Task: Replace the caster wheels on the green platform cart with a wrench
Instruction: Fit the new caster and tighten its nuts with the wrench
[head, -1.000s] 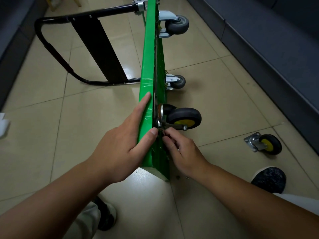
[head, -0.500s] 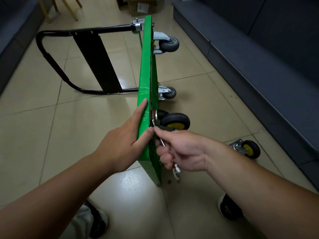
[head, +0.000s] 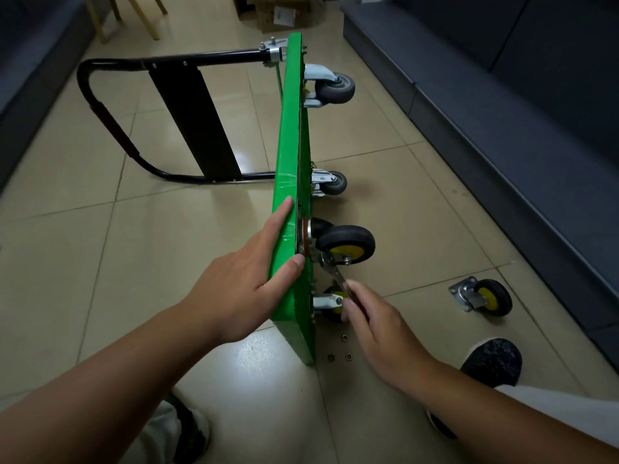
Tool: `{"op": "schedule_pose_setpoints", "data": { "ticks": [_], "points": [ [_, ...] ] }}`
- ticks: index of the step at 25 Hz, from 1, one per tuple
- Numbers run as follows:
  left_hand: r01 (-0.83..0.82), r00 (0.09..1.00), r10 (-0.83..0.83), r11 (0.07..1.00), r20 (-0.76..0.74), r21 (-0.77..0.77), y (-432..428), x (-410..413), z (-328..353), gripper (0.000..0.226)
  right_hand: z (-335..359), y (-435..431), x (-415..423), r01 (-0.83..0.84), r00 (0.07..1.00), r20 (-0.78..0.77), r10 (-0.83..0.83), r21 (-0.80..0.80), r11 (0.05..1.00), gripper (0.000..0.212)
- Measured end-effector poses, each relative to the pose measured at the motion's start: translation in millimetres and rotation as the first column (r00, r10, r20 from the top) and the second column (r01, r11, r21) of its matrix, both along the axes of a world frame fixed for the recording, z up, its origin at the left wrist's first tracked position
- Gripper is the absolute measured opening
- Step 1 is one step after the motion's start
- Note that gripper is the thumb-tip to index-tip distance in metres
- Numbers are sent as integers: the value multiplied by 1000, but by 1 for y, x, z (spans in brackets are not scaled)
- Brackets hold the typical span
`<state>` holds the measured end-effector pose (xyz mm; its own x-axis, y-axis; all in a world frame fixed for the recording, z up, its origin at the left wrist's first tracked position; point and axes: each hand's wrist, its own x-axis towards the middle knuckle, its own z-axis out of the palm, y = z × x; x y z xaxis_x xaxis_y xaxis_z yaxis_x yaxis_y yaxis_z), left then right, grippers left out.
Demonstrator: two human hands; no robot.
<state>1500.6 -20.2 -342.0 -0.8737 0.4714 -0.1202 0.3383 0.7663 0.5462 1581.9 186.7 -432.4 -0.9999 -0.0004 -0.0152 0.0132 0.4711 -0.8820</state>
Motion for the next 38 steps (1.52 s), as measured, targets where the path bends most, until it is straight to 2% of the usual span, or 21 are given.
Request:
{"op": "schedule_pose_setpoints", "data": {
  "ticks": [2, 5, 7, 9, 11, 12, 17, 21, 25, 29, 32, 34, 38],
  "points": [
    [-5, 1000, 5, 1000, 4, 17, 1, 0, -1, 72, -13, 0, -7, -55, 997, -52, 56, 20, 998, 18],
    [-4, 1000, 4, 999, -2, 40, 1, 1, -1, 71, -28, -3, -17, -39, 987, -143, 78, 259, 965, 28],
    [-12, 1000, 12, 999, -7, 47, 0, 1, -2, 71, -37, -3, -25, -17, 975, -206, 88, 325, 946, 31],
    [-19, 1000, 19, 999, -18, 51, 1, 2, -3, 70, -44, -6, -33, -41, 978, -190, 87, 234, 971, 26],
    [-22, 999, 23, 998, -30, 53, 1, 3, -3, 70, -51, -12, -38, -97, 987, -125, 103, 52, 994, 11],
    [-20, 999, 22, 998, -34, 55, 1, 3, -3, 70, -53, -15, -40, -117, 988, -106, 116, -6, 993, 11],
    [-8, 1000, 9, 997, -19, 79, 2, 2, -3, 71, -66, -34, -45, -98, 995, -40, 92, -179, 979, 47],
    [-7, 1000, 8, 997, -16, 74, 3, 4, -2, 71, -70, -53, -44, 5, 1000, -15, -11, -344, 939, 45],
    [-24, 999, 25, 997, -20, 76, 2, 4, -2, 70, -73, -57, -52, 62, 998, -8, -65, -216, 974, 48],
    [-29, 999, 30, 996, -21, 82, 3, 5, -2, 69, -72, -58, -54, 9, 1000, -25, -12, -91, 996, 46],
    [-29, 999, 31, 997, -27, 68, 3, 4, -3, 70, -59, -47, -47, -5, 998, -62, 7, 27, 1000, 54],
    [-23, 999, 25, 999, -33, 48, 3, 3, -2, 70, -45, -38, -38, -16, 999, -43, 16, 23, 1000, 52],
    [-18, 1000, 19, 999, -23, 33, 2, 3, -3, 71, -13, -38, -19, -23, 993, 114, 27, -37, 999, 41]
  ]
}}
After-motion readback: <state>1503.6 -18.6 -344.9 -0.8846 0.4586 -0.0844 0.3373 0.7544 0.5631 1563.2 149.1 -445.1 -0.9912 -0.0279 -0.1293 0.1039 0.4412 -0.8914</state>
